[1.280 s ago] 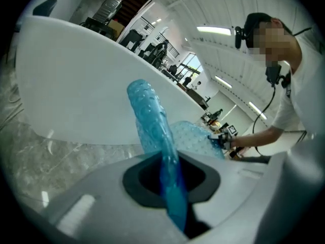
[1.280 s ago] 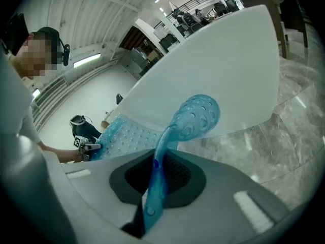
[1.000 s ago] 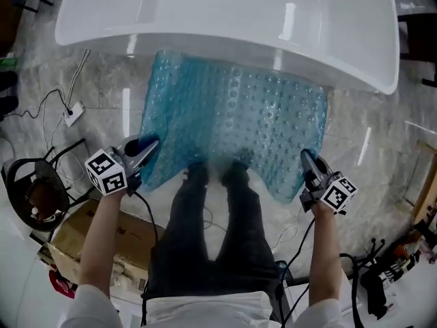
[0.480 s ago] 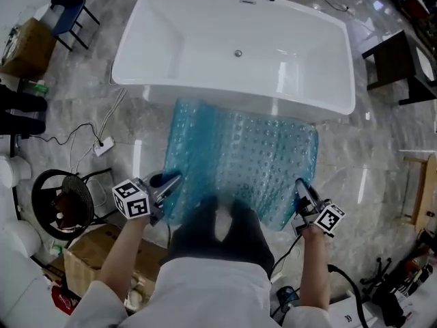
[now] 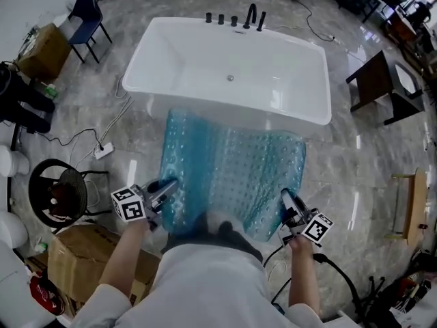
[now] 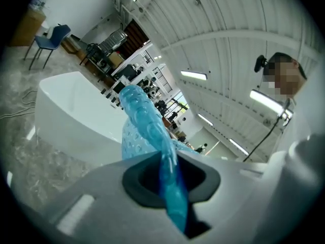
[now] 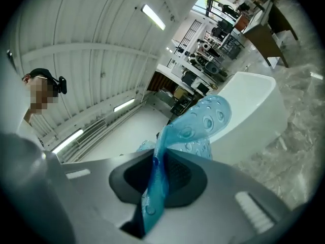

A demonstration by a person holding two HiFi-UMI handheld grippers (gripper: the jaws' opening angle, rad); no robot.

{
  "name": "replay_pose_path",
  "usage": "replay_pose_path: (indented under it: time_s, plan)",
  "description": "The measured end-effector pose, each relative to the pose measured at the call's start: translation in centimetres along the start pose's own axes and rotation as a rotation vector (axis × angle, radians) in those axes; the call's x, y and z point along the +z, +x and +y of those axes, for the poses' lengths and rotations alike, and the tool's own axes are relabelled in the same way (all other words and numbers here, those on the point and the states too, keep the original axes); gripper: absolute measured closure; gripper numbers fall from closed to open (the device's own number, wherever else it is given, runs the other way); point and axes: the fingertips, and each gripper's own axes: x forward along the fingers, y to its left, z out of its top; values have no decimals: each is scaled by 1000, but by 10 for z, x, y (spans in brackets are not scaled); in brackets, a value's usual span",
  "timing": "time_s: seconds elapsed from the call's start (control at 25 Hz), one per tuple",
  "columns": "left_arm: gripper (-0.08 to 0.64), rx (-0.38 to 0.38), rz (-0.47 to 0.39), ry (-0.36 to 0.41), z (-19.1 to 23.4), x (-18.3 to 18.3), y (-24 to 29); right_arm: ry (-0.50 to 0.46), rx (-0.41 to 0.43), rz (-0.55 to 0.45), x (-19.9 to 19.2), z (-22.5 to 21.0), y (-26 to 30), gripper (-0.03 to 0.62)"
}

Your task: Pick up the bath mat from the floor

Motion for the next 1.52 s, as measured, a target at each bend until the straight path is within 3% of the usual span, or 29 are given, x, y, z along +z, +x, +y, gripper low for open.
replay_pose_path:
  time_s: [0.24, 0.48, 0.84, 1.16, 1.36, 1.52]
  plan:
    - [520, 22, -112, -19, -72, -47, -28, 20, 58, 6, -12, 31, -80, 555]
    - [517, 25, -139, -10, -115, -65, -66, 7, 71, -13, -23, 58, -119, 552]
    - [517, -7, -142, 22, -153, -49, -107, -6, 108, -128, -26, 117, -130, 554]
    - [517, -10, -152, 65, -153, -20, -119, -19, 68, -154, -28, 135, -114, 552]
    - [518, -26, -165, 68, -156, -7, -127, -105, 97, -143, -24, 161, -105, 552]
    - [520, -44, -193, 50, -157, -4, -131, -75, 90, -169, -26, 162, -110, 552]
